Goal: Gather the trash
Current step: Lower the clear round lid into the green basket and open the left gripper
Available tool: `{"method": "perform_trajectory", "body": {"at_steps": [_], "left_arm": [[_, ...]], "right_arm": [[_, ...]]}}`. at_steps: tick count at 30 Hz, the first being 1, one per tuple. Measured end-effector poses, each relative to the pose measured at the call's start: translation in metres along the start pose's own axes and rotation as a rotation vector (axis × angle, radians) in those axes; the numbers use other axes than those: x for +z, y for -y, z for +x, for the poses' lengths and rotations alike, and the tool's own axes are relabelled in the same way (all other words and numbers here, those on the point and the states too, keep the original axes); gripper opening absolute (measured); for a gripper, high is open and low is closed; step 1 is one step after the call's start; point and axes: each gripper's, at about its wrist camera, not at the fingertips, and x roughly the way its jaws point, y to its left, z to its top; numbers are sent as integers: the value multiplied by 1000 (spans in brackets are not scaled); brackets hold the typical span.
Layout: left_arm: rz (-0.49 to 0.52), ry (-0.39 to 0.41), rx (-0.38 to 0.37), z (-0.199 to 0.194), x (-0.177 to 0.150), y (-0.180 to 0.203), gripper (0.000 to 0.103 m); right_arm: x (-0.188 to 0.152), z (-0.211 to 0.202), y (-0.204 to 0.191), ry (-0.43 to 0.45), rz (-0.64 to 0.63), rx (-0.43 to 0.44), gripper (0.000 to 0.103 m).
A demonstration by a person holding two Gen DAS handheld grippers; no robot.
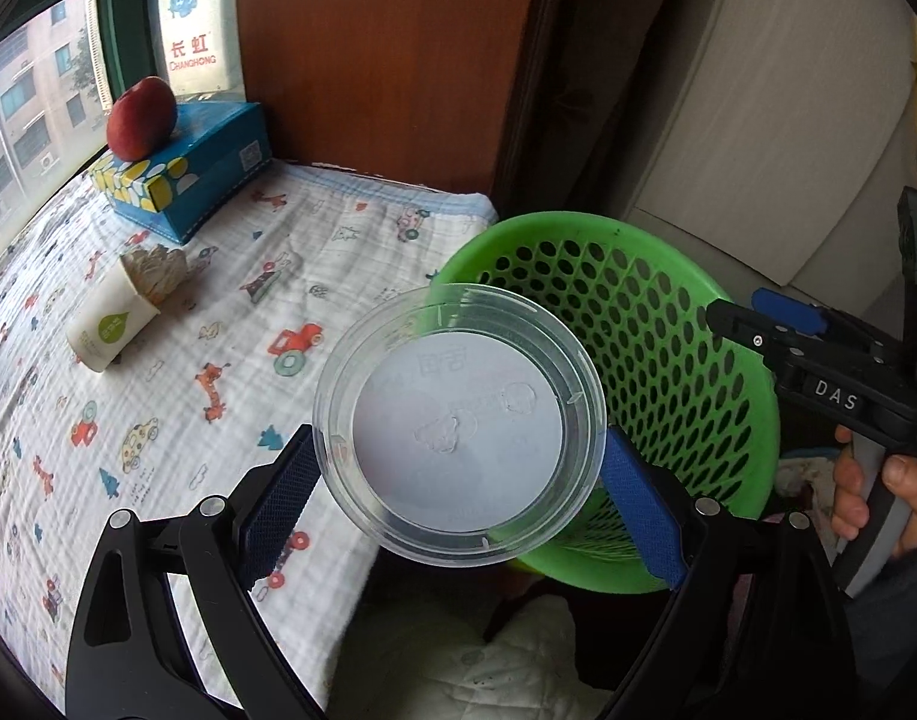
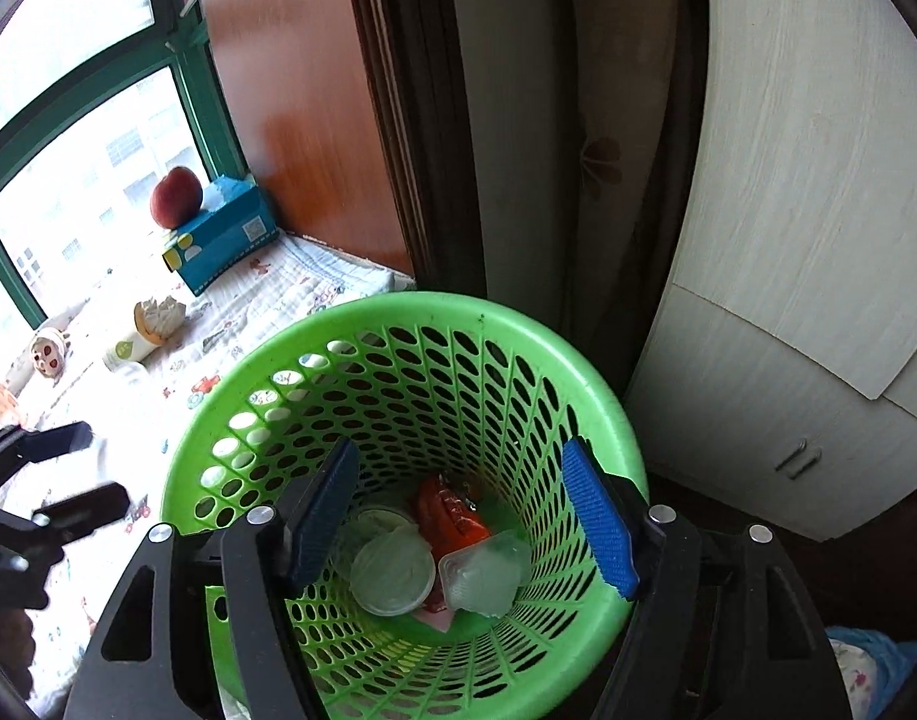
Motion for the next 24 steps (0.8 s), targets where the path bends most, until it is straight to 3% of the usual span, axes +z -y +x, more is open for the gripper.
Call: {"method": "perform_trajectory", "body": {"at_steps": [13,20,24], "left_arm": [[86,-71,-56,39,9,54,92],[71,-79,-93,43,6,60,95],[60,-63,-76,36,4,53,95]], "right_arm": [[-6,-24,26,40,73,10,70],[-11,-25,34,36,97,10,70],[-13,-26,30,35,98,20,70]]}}
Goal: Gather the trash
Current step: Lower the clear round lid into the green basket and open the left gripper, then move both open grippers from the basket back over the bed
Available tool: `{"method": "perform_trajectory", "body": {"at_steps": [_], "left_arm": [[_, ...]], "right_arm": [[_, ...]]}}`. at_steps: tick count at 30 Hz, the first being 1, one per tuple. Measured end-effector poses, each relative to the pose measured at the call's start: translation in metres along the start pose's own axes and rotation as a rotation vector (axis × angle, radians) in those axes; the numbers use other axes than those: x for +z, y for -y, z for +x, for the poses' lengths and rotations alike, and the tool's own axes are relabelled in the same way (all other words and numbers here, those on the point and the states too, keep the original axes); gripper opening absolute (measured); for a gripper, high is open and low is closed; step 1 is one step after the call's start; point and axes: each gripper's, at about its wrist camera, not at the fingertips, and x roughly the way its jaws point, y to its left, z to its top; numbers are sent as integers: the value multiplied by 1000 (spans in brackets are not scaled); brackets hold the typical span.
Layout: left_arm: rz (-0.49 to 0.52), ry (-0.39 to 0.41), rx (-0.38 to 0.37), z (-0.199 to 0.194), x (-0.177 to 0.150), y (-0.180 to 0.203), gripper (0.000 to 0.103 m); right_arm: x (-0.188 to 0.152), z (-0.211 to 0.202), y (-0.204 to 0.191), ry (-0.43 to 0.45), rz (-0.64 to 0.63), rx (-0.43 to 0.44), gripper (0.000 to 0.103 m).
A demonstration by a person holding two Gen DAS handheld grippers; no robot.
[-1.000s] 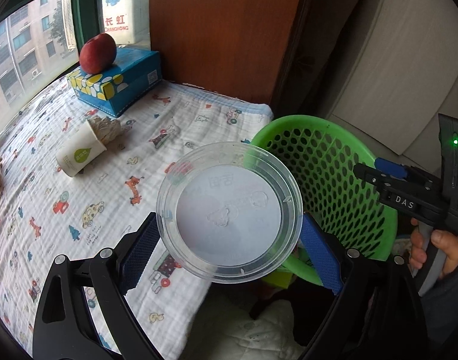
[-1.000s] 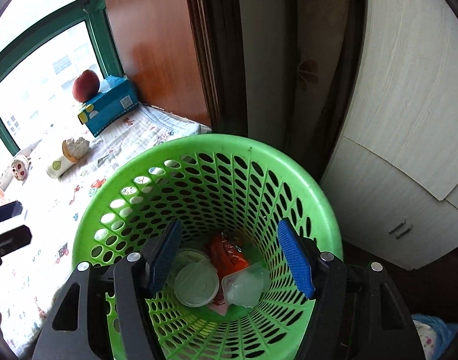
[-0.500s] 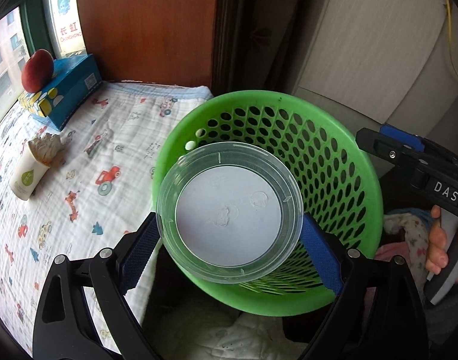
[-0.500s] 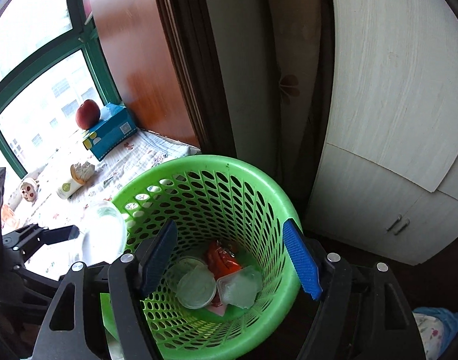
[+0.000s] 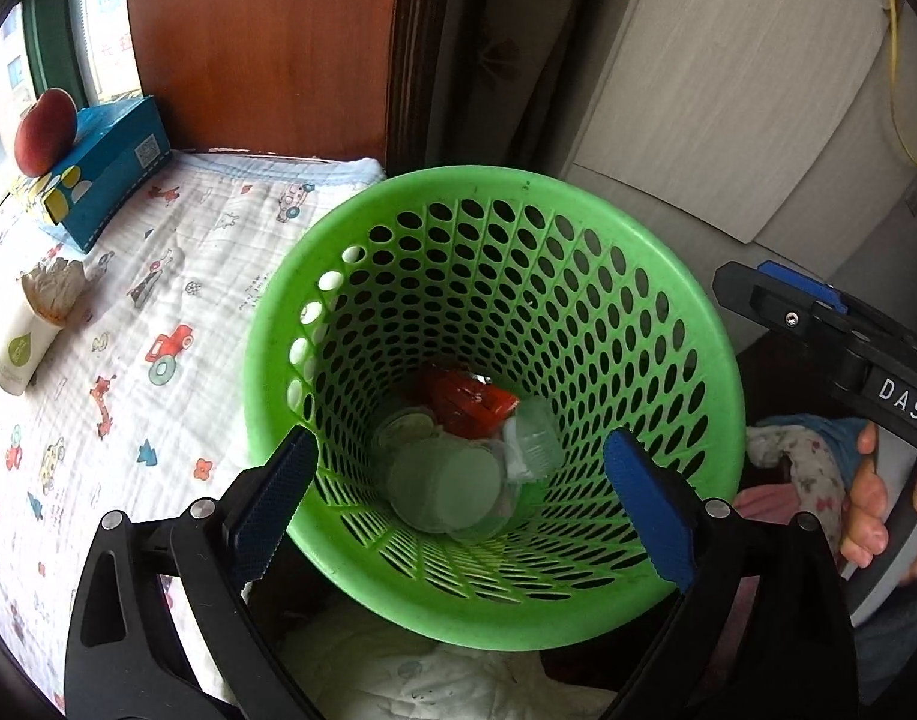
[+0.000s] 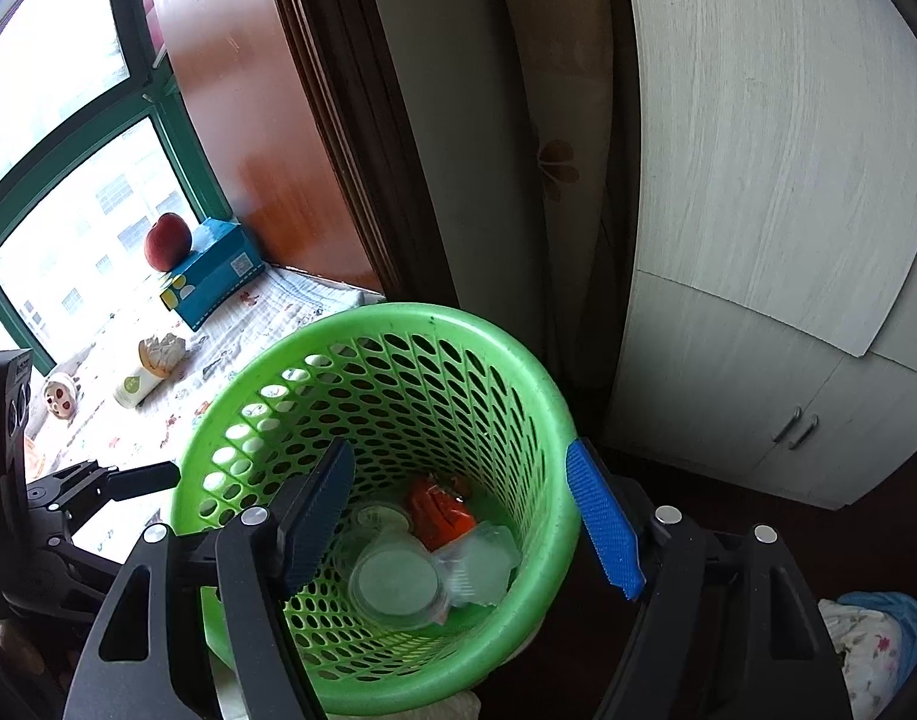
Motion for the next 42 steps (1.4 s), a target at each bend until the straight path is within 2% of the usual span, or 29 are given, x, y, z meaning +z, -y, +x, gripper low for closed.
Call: {"method": "perform_trajectory", "body": {"at_steps": [12,17,29,32,40,42], "left_arm": [[-104,56,133,-32,-13,-68,95],[-166,74,195,-44,-16,-111,94],[-207,79,384,-50,-3,-223,94],[-191,69,407,-47,3,-248,94],[-123,1,345,-21,23,-297,93],[-90,-14,363,-12,27,-303,93]], "right_arm": [[0,8,-43,-18,-57,69,72],[2,15,-68,-29,-95,96,73],[11,37,-127,-68,-180,149,74],[16,45,-142,-77,-205,156,74],[28,74,-181,-123,-257,174,74],[31,82,-191,-136,-271,178,74]]}}
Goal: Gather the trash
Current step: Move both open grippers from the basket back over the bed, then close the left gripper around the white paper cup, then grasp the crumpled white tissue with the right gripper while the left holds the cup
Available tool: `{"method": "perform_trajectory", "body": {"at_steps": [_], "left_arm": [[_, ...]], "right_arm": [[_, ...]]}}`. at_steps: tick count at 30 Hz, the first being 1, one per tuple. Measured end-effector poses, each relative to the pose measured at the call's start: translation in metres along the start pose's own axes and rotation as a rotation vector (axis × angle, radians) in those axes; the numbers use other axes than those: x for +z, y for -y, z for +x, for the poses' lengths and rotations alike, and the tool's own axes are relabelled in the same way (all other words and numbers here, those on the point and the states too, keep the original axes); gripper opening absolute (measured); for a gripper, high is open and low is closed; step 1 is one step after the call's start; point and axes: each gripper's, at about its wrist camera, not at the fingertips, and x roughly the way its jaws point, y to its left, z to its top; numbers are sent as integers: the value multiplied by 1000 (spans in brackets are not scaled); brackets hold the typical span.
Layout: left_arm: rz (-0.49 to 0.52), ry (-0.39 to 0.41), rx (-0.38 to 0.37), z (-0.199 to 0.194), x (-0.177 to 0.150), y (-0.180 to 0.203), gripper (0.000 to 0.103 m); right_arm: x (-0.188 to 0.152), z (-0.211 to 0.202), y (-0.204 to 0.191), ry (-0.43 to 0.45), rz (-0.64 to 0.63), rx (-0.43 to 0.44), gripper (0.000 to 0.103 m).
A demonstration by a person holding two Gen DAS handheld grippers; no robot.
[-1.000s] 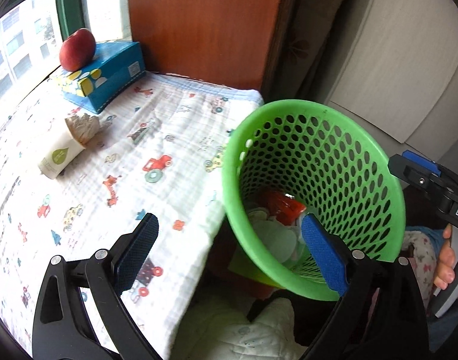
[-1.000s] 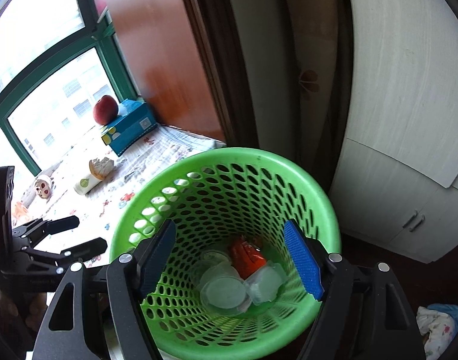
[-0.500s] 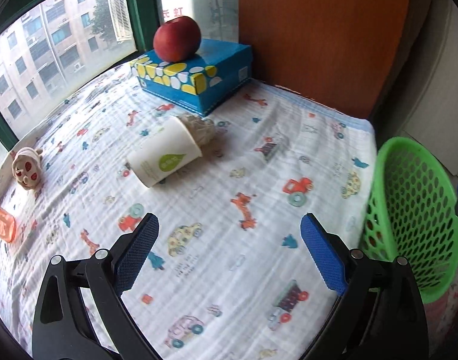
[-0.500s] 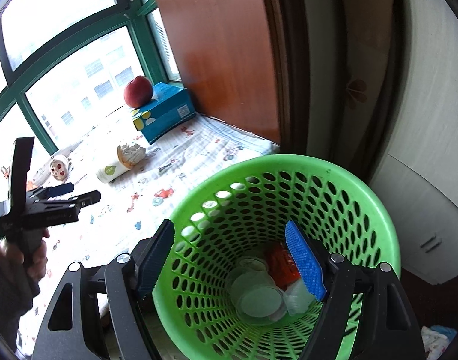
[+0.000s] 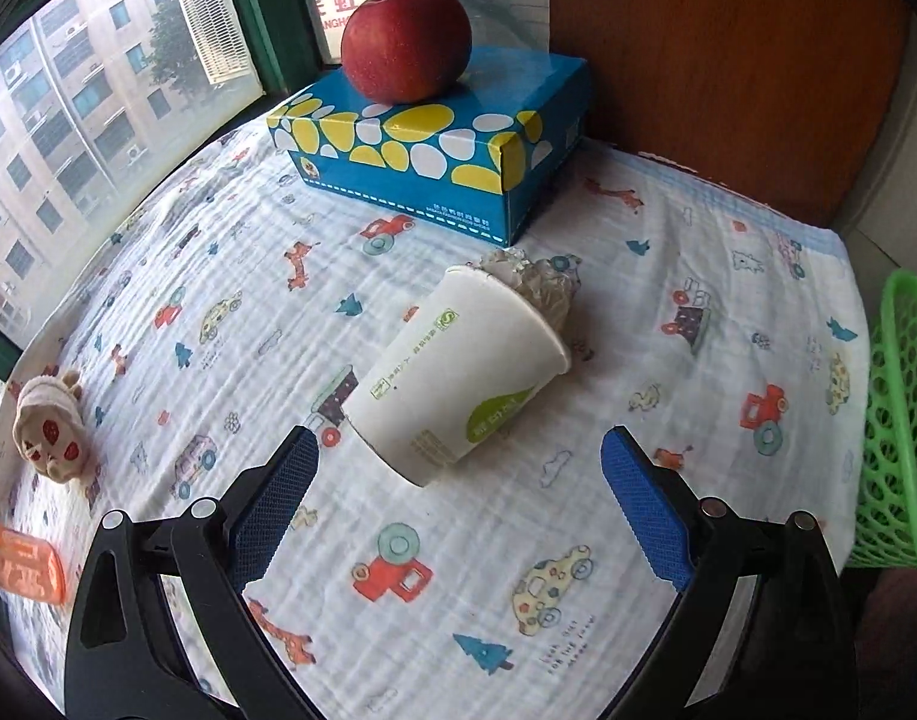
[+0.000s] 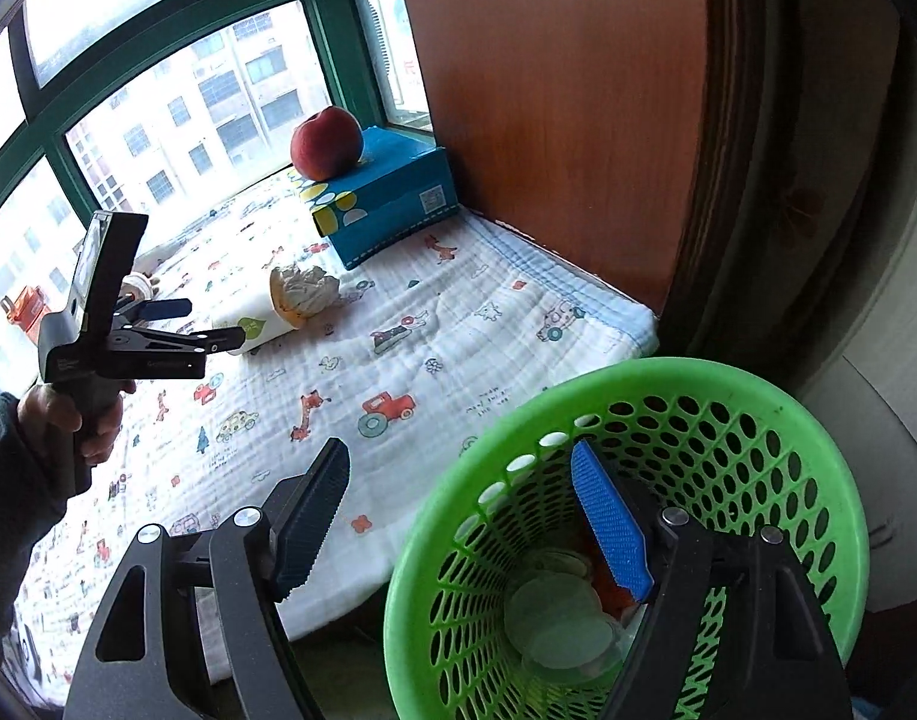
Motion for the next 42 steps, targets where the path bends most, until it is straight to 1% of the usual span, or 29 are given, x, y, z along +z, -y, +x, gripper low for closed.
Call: {"method": "perform_trajectory", "body": {"at_steps": [2,5,11,13,14,15,16,17,20,24,29,32,35,42], "left_arm": [[33,-12,-10,10,5,-1,93],[77,-22,0,23,12,-3,93],[121,-32,-24,38,16,-6,93],[140,-24,-35,41,16,-5,90],[142,-23,-47,41,15,-4,86],[140,-23,-62,42,15,-4,80],[134,-24,-71,43,15,-4,78],[133,-16,-66,43,14,-3,78],[122,-6,-57,40,11,-4,72],[80,-10,-78,29,6,-7,65],[65,-20,-71,13,-6,-8,64],[41,-25,-80,0,-15,-15,64],[18,-28,-68,-12,-27,-23,64],[-53,-26,-68,-34,-57,-45,64]], "right_arm": [[7,8,-7,-9,-15,4,74],[15,18,-15,-22,-38,10,74],[22,33,-24,-45,-66,18,74],[23,37,-25,-50,-65,19,74],[23,38,-25,-50,-66,20,74],[23,38,-25,-50,-66,19,74],[23,39,-26,-51,-67,20,74],[23,39,-26,-51,-67,20,74],[22,39,-27,-50,-64,25,74],[20,37,-29,-46,-62,35,74],[19,35,-32,-40,-61,54,74],[21,37,-35,-41,-60,65,74],[26,44,-40,-52,-62,85,74],[56,83,-62,-90,-37,164,74]]}}
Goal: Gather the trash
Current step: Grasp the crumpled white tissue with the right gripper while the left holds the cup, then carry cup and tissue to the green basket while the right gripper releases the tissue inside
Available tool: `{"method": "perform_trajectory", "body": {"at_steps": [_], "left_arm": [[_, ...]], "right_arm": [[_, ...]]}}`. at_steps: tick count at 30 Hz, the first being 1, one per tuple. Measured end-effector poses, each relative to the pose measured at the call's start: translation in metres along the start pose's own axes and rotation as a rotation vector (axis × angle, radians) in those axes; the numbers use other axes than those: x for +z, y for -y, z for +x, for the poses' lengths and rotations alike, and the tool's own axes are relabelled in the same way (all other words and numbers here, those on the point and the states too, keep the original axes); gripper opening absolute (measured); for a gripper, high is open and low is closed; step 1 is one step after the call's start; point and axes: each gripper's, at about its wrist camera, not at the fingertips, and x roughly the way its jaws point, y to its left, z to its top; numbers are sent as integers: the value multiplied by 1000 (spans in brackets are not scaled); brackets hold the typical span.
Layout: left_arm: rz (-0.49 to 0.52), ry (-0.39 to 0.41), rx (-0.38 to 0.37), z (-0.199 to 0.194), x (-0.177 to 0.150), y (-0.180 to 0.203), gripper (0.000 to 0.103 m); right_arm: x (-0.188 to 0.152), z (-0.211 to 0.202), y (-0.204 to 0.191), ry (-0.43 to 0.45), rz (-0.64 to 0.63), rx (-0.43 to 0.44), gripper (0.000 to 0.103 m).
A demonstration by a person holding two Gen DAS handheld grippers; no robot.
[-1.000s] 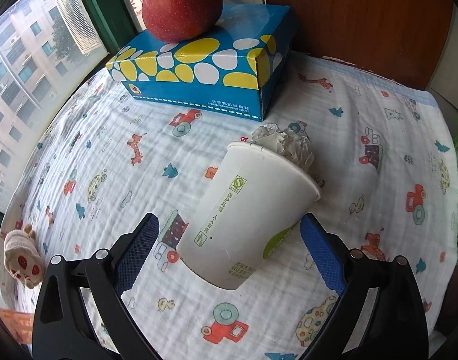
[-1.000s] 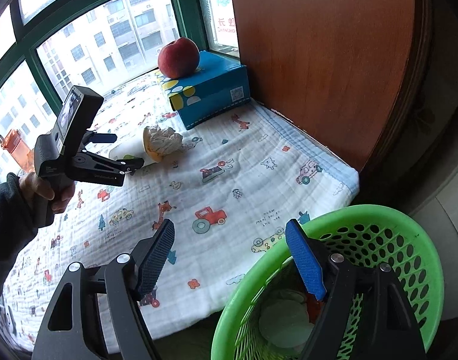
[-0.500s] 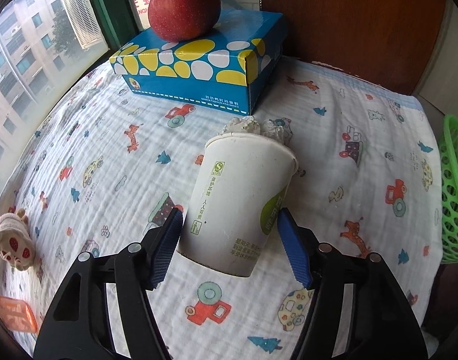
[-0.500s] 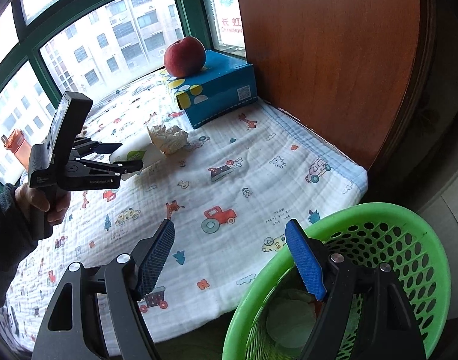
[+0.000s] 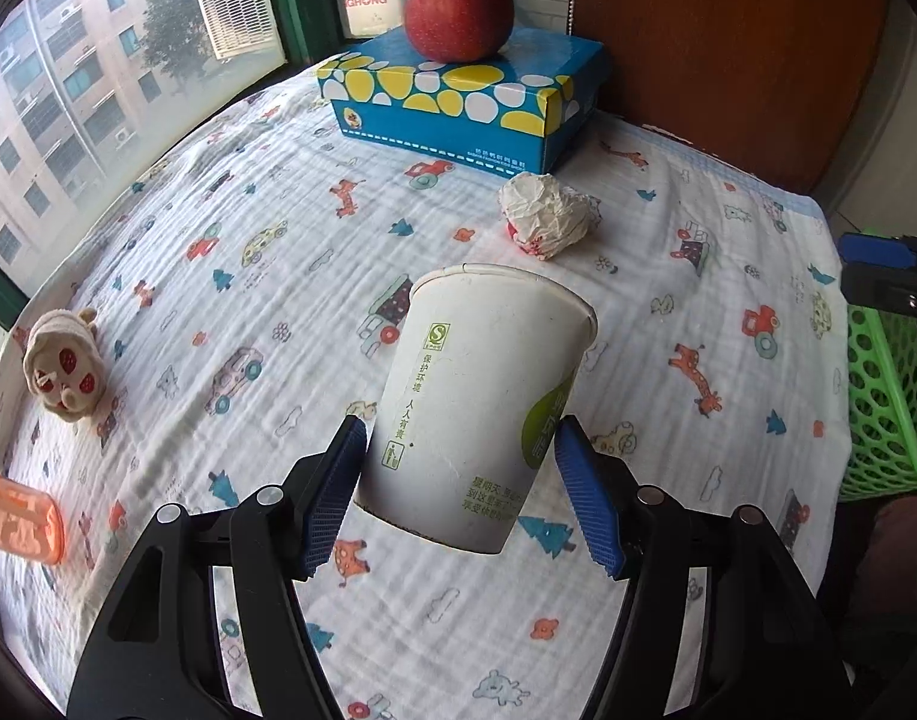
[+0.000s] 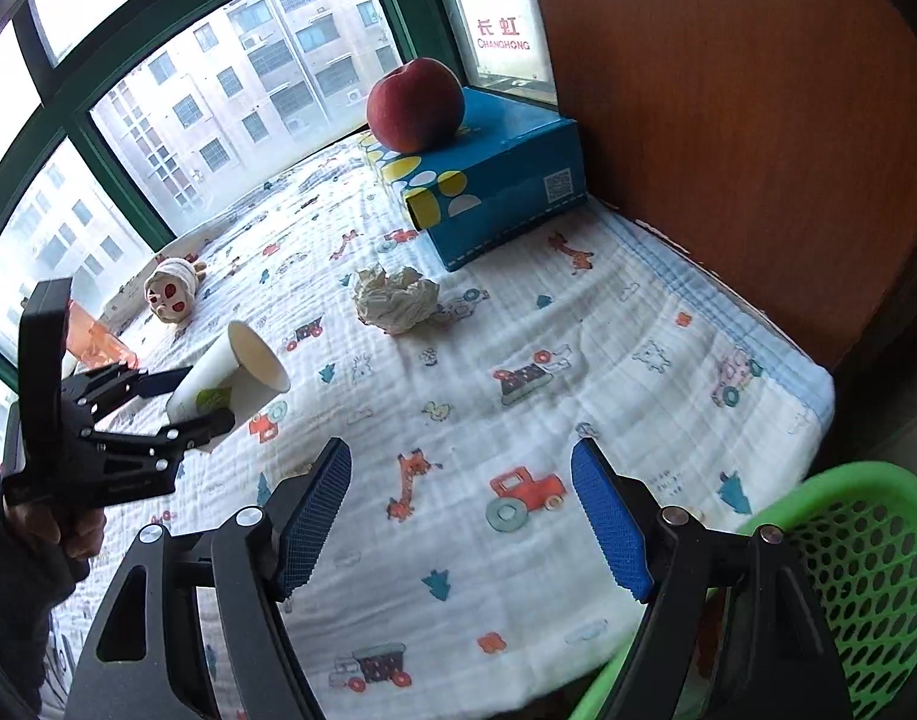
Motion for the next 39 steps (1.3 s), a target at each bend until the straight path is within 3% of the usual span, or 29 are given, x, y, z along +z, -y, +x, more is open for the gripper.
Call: {"method": "perform_trajectory", "body": {"at_steps": [13,22,25,30,39], "left_arm": [[-90,3,-9,-12,-31,-27,64],[-130,-2,-21,-12,-41,-35,64],[-145,-2,-29,-11,-42,-37,64],[-145,-4,-29,-12,-44,-35,64],[-153,9,-36,-24,-44,-22,64]], "right_arm": [[59,102,-39,-66,-20,59,73],[77,148,-38,-102,40,63,73],[77,158,-36,-112,49,55,64],[74,154,-36,-101,52,60,54],[47,97,-44,-79,-23,49,53]]}}
